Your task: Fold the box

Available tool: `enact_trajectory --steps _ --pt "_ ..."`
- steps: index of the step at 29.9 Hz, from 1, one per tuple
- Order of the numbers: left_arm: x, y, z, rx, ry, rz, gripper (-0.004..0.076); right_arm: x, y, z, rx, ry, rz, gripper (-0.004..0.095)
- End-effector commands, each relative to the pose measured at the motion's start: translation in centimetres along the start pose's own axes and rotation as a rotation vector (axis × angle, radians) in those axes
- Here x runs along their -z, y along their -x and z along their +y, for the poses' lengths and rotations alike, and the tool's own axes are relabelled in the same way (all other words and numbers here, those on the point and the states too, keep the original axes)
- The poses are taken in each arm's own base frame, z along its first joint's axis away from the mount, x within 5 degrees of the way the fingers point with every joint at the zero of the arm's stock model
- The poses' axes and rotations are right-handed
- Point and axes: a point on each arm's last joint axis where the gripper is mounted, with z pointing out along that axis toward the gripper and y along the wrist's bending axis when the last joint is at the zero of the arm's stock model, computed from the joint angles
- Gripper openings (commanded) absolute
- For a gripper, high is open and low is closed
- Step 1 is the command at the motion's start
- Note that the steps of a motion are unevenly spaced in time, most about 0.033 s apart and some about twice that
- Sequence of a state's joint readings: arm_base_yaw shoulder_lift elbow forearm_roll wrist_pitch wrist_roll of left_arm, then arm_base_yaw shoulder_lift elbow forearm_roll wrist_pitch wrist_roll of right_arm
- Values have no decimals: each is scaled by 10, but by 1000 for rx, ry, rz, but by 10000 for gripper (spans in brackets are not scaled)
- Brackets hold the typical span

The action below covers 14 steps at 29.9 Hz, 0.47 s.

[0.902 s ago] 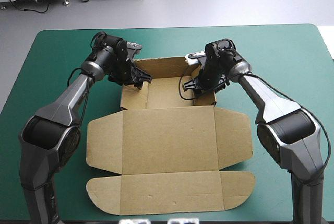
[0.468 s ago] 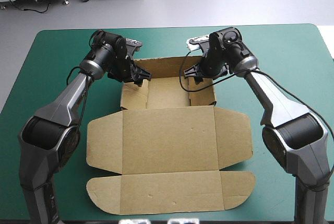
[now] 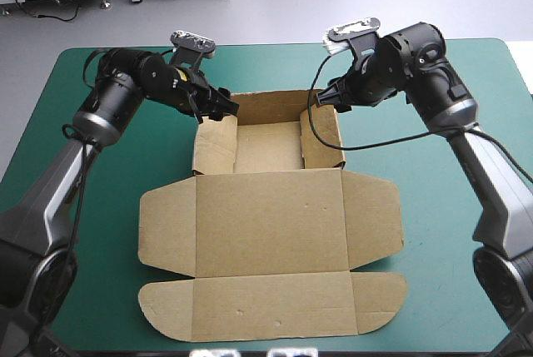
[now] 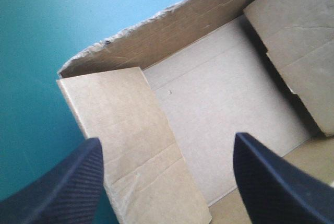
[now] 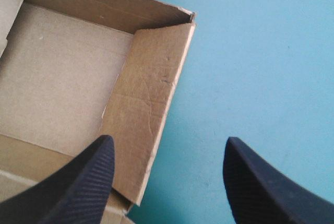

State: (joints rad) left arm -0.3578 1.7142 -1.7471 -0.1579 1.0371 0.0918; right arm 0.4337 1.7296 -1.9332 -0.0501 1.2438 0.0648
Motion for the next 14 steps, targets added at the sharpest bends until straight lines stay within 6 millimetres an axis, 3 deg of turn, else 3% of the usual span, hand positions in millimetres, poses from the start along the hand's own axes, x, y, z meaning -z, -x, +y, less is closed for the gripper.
enact_trajectory --steps 1,4,9,14 --pt "41 -9 -10 -16 -30 -200 505 32 -16 -5 12 -14 -41 571" --pt "43 -38 -11 -8 -38 -260 505 28 -33 -4 11 2 -57 570" --pt "65 -86 -11 -30 -7 -402 504 33 -57 -2 -12 42 -119 570" --pt "90 -130 -12 -38 27 -521 497 39 -65 -3 -7 33 -146 556"
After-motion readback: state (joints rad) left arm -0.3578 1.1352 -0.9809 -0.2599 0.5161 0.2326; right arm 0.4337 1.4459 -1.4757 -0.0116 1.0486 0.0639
